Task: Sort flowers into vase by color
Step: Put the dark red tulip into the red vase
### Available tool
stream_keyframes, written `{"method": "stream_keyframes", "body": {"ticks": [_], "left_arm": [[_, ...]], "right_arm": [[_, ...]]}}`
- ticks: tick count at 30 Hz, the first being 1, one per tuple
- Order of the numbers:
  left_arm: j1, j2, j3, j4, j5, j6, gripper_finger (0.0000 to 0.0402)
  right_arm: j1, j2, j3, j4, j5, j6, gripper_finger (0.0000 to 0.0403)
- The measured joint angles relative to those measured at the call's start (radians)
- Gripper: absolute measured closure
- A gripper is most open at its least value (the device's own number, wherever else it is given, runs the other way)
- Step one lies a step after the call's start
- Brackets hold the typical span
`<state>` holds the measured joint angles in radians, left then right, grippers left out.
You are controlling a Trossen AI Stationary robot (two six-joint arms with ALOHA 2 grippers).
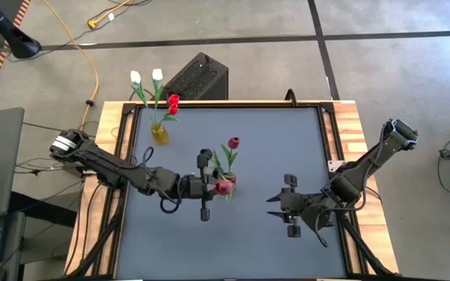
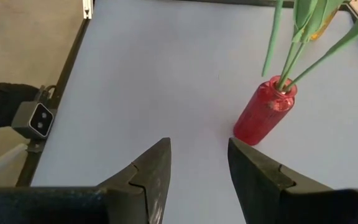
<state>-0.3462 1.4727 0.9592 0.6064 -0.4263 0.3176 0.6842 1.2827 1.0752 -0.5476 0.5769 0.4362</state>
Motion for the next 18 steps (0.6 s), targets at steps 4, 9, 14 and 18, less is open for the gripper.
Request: {"method": "stream_keyframes", "body": {"ticks": [4, 9, 14, 18], "left_arm": [[0.001, 0.000, 0.000, -0.013, -0.001, 0.014, 0.0401], [0.001, 0.002, 0.000, -0.035, -0.002, 0.038, 0.0401], [0.011, 0.008, 0.000, -0.057, -0.004, 0.052, 0.0401], [0.020, 0.038, -0.002, -0.038, -0.012, 0.094, 0.0401]], "right_arm": [[0.000, 0.000, 0.000, 0.000, -0.002, 0.000, 0.0216], [0.000, 0.000, 0.000, 0.001, -0.003, 0.000, 0.0216], [0.000, 0.000, 0.000, 0.001, -0.003, 0.000, 0.0216], [0.001, 0.000, 0.000, 0.003, -0.003, 0.000, 0.0216]]}}
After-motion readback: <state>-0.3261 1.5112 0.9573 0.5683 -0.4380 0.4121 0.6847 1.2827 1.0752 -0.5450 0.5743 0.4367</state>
